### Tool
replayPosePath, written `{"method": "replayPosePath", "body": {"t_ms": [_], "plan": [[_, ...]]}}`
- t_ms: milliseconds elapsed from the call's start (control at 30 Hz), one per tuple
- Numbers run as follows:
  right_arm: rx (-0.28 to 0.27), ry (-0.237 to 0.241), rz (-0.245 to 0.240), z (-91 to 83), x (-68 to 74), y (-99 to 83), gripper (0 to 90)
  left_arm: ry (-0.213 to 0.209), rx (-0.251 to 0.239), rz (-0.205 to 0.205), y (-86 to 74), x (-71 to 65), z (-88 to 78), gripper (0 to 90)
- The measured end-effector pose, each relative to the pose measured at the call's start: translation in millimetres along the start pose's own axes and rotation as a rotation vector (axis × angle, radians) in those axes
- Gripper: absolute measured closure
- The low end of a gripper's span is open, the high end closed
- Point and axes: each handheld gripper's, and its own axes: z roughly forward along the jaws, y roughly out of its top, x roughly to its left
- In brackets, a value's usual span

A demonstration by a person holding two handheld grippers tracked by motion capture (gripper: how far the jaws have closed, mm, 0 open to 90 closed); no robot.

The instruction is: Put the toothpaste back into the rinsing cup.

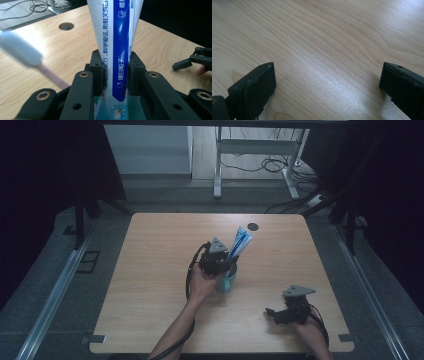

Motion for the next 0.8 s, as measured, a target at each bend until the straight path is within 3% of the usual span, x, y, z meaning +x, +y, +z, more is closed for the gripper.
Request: {"method": "replayPosePath", "body": {"t_ms": [500,800], "plan": [[0.001,0.000,0.000,0.0,0.0,0.0,0.4,0.003,0.034,-0.016,-10.1,4.5,1.1,69.6],[0.000,0.000,0.000,0.0,0.0,0.0,0.4,0.003,0.049,-0.004,-15.6,6.3,-0.5,69.1]]}}
